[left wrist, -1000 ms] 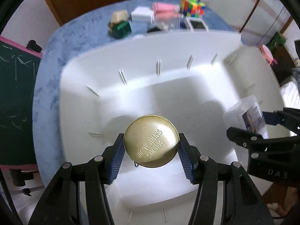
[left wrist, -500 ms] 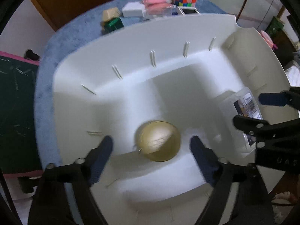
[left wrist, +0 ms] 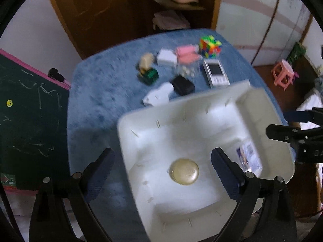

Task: Organize rigid objects
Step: 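Lower the compact and box into the white tray and open both tools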

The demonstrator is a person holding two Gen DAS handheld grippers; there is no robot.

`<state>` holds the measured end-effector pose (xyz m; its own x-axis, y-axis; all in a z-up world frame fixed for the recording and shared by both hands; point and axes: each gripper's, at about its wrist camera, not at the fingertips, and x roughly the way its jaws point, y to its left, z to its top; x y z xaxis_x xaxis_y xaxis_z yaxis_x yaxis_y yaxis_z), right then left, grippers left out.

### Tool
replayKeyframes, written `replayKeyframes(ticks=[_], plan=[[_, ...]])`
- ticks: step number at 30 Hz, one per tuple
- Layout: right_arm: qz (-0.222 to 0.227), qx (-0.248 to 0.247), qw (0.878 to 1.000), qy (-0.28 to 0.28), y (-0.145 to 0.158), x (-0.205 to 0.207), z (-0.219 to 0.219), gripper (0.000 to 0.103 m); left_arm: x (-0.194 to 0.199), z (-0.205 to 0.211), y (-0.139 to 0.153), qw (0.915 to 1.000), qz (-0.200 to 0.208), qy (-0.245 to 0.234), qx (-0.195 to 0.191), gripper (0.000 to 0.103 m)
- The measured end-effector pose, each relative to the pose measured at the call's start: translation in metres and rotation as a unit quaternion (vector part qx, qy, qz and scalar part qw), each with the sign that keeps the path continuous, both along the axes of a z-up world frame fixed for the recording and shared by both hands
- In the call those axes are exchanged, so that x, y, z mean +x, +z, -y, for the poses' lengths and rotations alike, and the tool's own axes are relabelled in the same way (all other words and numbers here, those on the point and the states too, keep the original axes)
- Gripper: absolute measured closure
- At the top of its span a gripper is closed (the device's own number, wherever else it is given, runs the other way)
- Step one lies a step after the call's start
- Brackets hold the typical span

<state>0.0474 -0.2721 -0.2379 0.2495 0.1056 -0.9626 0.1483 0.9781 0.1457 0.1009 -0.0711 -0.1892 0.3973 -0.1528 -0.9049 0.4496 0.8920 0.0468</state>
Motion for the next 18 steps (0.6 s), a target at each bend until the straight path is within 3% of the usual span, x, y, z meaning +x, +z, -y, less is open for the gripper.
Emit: replayKeyframes(ticks=[2, 12, 18], plan=[[0.017, 0.000, 1.000, -0.005, 0.017, 0.004, 0.002, 0.022, 0.009, -0.002, 0.011, 1.0000, 0.003, 0.005, -0.001, 0.006], [0.101, -0.015, 0.995, -0.014, 0.107, 0.050, 0.038, 0.022, 0.073, 0.004, 0.072, 0.9988, 0.049, -0.004, 0.008, 0.006], [0.167, -0.059, 0.984, 0.009, 0.151, 0.084, 0.044, 0.022, 0.111, 0.019, 0.077, 0.9988, 0.045, -0.015, 0.014, 0.006]])
